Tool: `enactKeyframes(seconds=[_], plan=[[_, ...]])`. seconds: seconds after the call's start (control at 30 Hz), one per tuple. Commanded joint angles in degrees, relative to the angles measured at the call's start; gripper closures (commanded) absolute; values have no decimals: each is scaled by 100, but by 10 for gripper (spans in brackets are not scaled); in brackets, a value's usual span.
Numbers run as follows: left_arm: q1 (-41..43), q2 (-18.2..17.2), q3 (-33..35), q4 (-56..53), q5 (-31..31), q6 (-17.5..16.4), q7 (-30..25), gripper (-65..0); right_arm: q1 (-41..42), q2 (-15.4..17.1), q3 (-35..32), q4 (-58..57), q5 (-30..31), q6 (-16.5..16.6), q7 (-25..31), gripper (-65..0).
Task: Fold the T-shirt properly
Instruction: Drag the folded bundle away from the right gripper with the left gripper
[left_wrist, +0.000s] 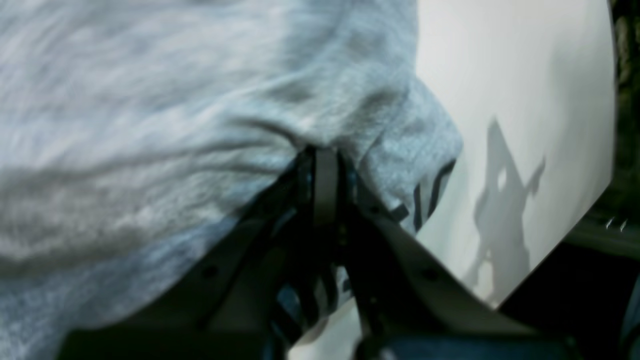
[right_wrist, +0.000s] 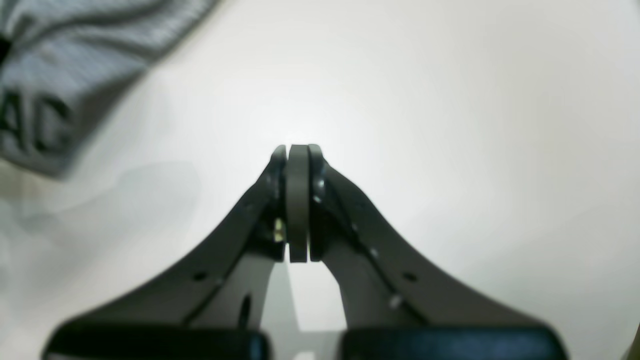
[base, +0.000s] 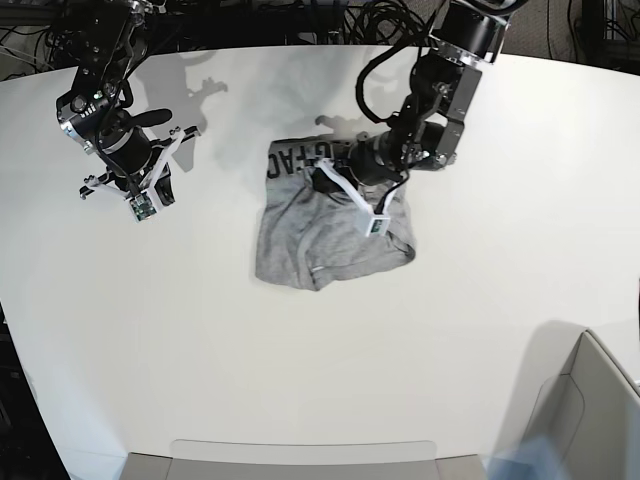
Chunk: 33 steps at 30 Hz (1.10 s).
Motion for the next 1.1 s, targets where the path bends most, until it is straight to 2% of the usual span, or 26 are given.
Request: enactKeyframes(seconds=[0.0, 0.17, 0.3, 0.43, 0.5, 0.6, 0.7, 0.83, 0.93, 1.0, 1.07], plan=[[-21, -531, -237, -97, 593, 386, 101, 0, 42, 20, 17, 147, 95, 60, 130, 0], [-21, -1454, -272, -202, 593, 386, 21, 0, 42, 11, 17, 156, 95, 60, 121, 0], [-57, -1832, -606, -651, 593, 369, 13, 0, 34, 20, 17, 156, 95, 60, 121, 0], [-65, -2149, -623, -774, 593, 360, 13, 0, 34, 2, 17, 156, 95, 60, 121, 0], [-65, -2237, -623, -791, 593, 175, 13, 0, 25, 2, 17, 156, 95, 60, 121, 0], [-65, -2465, -659, -809, 593, -282, -67, 0, -37, 11, 17, 173, 95, 60, 121, 0], [-48, -2773, -667, -651, 593, -352, -225, 0, -133, 20, 17, 296, 95, 60, 121, 0], [-39, -2914, -764, 176, 593, -344, -225, 0, -125, 2, 8, 375, 95, 60, 165, 0], [-30, -2878, -1318, 1055, 593, -344, -198, 0, -89, 46, 17, 542, 315, 60, 165, 0], [23, -2852, -1696, 1459, 593, -335, -198, 0, -107, 213, 17, 613, 561, 60, 182, 0], [234, -2632, -2250, 1952, 593, -335, -251, 0, -151, 451, 52, 613, 930, 60, 288, 0]])
